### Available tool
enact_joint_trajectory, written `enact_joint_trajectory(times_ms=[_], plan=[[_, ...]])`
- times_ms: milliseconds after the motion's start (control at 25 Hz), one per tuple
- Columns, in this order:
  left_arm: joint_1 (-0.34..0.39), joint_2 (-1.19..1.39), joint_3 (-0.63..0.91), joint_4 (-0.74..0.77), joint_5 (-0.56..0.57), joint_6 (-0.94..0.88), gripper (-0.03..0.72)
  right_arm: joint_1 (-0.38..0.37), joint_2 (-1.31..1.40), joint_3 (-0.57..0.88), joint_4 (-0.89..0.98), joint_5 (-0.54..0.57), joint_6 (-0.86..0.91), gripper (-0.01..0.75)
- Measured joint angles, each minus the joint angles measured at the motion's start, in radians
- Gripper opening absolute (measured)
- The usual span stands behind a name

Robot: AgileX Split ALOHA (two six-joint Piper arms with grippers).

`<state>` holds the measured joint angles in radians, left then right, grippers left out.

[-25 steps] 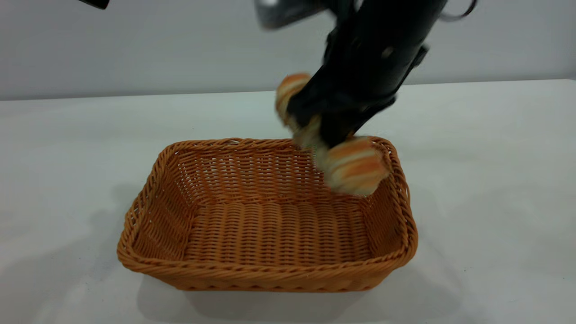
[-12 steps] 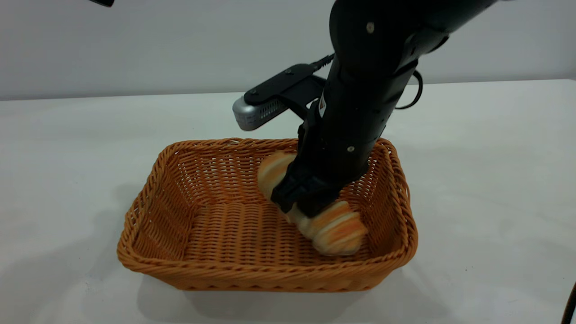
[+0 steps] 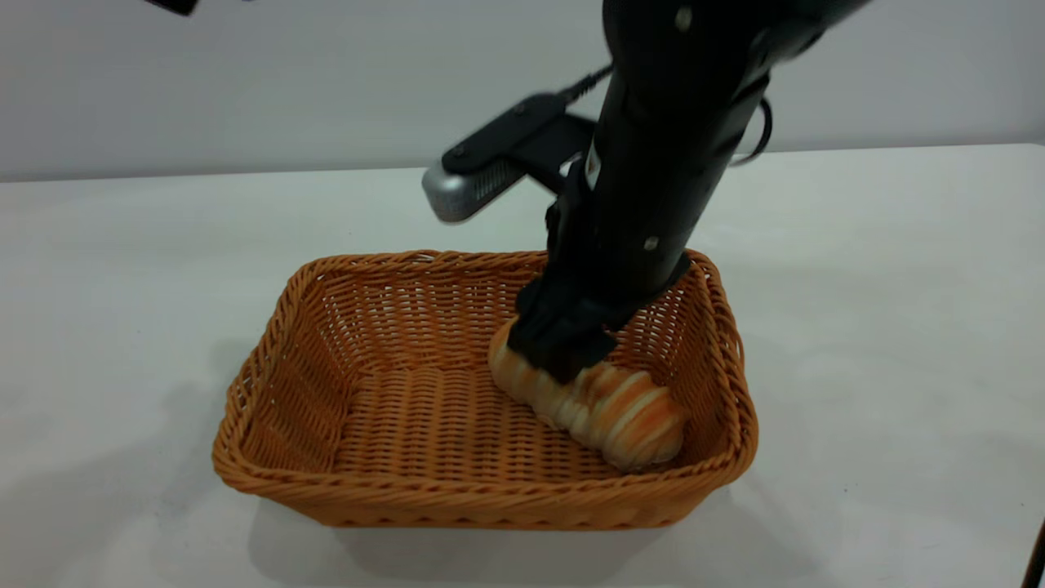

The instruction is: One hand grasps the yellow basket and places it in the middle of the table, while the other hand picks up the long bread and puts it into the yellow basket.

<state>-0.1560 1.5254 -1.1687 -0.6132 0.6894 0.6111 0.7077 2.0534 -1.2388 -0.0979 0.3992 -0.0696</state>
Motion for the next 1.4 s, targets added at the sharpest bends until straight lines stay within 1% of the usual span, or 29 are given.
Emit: enact_joint_trajectory(times_ms=[200, 320, 640, 840, 960, 1120, 1400], plan=[[0.0, -0.085, 0.002, 0.091, 0.014, -0.035, 0.584, -0.003, -0.096, 0.0, -0.057, 0.048, 0.001, 0.494], [0.0, -0.145, 0.007, 0.154, 0.044, -0.09, 0.584, -0.025, -0.16, 0.0, -0.068, 0.079, 0.001, 0.465], [0.0, -0.31, 0.013, 0.334, 0.164, -0.251, 0.584, -0.17, -0.321, 0.0, -0.072, 0.204, 0.018, 0.422], [0.0, -0.436, 0.013, 0.387, 0.216, -0.307, 0.584, -0.256, -0.415, 0.0, -0.073, 0.281, 0.02, 0.414], [0.0, -0.509, 0.013, 0.392, 0.255, -0.315, 0.584, -0.289, -0.477, 0.0, -0.073, 0.329, 0.022, 0.414], [0.0, -0.607, 0.013, 0.394, 0.311, -0.316, 0.584, -0.307, -0.584, 0.0, -0.072, 0.393, 0.034, 0.414], [0.0, -0.79, 0.013, 0.441, 0.433, -0.353, 0.584, -0.308, -0.828, 0.0, -0.048, 0.542, 0.045, 0.414]])
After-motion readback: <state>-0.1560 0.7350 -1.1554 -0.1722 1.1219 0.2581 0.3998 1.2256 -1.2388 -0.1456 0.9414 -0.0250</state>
